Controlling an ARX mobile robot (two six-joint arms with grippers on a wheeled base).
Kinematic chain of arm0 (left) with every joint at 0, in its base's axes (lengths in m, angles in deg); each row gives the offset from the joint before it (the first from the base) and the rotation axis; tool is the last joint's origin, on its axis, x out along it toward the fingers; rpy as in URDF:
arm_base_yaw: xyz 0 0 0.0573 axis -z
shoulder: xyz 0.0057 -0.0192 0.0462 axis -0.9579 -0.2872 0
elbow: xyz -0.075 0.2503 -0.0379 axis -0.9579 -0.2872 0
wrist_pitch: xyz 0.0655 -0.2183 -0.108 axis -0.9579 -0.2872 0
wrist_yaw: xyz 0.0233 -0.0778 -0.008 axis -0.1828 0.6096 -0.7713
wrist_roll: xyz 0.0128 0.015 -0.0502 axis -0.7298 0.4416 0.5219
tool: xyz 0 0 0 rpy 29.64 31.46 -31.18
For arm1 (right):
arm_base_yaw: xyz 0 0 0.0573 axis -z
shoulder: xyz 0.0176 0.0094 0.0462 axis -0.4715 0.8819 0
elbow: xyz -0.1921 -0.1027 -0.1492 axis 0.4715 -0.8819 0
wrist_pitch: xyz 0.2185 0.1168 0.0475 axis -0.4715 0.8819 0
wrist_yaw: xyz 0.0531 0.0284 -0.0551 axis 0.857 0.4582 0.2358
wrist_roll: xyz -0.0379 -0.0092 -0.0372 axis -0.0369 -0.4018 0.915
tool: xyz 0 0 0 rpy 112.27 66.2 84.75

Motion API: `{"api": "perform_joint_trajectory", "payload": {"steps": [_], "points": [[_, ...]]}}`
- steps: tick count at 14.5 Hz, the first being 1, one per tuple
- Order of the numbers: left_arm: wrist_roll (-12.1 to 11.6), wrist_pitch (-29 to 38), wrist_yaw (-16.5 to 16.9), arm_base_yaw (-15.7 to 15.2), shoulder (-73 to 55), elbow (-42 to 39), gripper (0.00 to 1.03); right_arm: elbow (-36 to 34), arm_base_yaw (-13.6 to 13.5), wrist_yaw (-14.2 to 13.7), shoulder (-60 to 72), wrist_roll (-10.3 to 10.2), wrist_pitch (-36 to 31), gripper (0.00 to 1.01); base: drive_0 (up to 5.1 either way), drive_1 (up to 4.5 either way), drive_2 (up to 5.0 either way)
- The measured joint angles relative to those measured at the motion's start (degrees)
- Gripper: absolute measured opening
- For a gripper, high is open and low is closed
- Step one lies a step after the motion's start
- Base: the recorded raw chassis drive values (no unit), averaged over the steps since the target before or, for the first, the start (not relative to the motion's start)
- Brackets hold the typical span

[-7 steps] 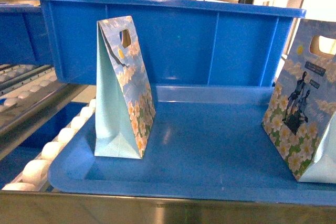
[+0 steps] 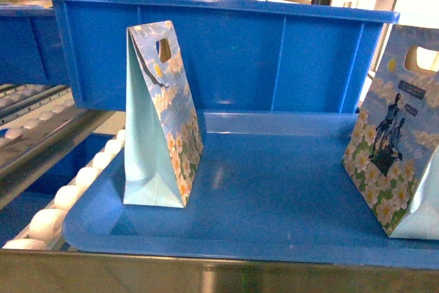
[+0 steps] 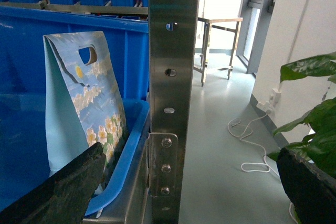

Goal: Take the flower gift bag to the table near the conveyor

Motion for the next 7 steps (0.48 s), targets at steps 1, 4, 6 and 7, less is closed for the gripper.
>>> {"api": "perform_joint_trajectory", "payload": {"steps": [1,4,6,7], "points": [[0.00,0.00,0.02,0.00,0.00,0.00,0.98,0.00,0.00,-0.02,0.00,0.00,0.02,0.98,0.0,0.00,0.0],[-0.63,7.85,-0.33,3.34,-5.46,0.02,0.98,0.00,-2.89,-1.16,3.78,0.07,-6.80,0.98,0.0,0.00,0.0],[-0.63,17.53,-0.11,4.31,-15.28,0.17,0.98,0.13,-6.91,-3.08,15.52,1.01,-19.93,0.98,0.0,0.00,0.0],[-0.39,23.26,0.09,4.79,-21.29,0.85,0.98,1.07,-8.50,-4.24,22.45,1.05,-26.10,0.98,0.0,0.00,0.0]]}}
